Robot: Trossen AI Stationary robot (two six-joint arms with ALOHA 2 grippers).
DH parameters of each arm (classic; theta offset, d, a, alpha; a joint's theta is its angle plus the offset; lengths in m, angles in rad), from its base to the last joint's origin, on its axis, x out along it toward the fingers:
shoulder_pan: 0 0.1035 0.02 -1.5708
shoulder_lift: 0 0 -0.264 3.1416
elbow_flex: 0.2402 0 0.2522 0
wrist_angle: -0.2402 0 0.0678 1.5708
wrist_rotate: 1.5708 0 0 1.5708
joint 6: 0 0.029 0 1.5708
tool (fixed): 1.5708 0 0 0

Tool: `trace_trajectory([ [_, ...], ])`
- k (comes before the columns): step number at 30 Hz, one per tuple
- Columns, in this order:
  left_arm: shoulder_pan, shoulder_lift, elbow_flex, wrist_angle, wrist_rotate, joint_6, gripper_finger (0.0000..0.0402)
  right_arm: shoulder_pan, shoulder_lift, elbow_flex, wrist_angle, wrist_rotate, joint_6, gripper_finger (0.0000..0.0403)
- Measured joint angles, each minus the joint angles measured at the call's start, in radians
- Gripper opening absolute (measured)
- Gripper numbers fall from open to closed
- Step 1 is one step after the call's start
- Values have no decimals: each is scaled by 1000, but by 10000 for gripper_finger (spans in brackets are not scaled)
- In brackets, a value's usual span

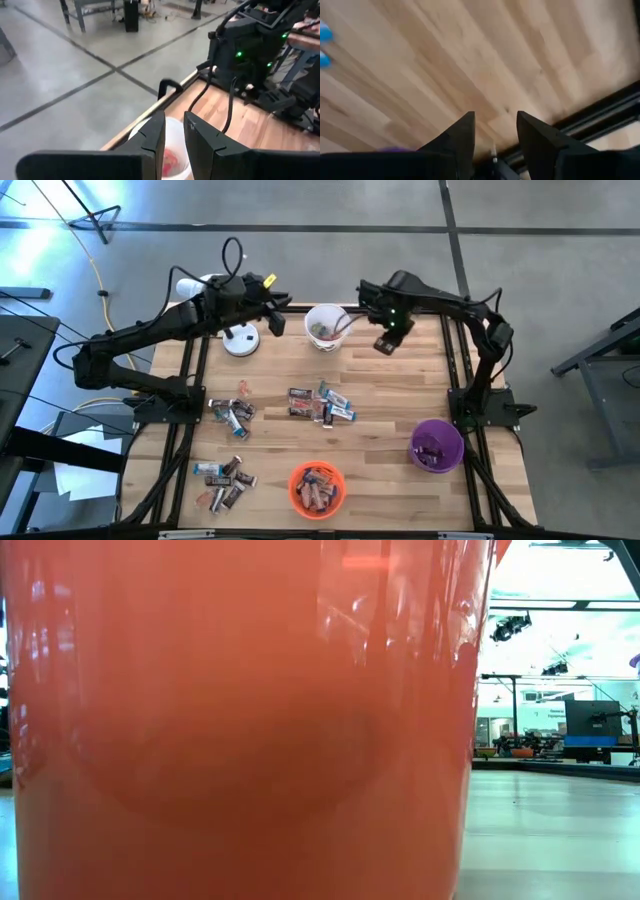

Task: Organize candy in baskets
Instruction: Adjust the dark purple bucket on the table

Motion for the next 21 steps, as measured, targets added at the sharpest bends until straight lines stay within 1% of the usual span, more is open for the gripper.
trace_trajectory([
  [4,0,0,0,-60,-16,-37,55,-7,-16,-116,10,-55,-5,138],
  [7,5,0,0,-89,-17,-38,55,-11,-22,-227,10,-89,-7,138],
  [9,6,0,0,-106,-18,-39,55,-12,-48,-300,22,-130,-8,138],
  [13,6,0,0,-109,-19,-39,55,-8,-129,-458,105,-222,31,138],
  [21,6,0,0,-111,-19,-36,55,-8,-332,-749,185,-278,158,138],
])
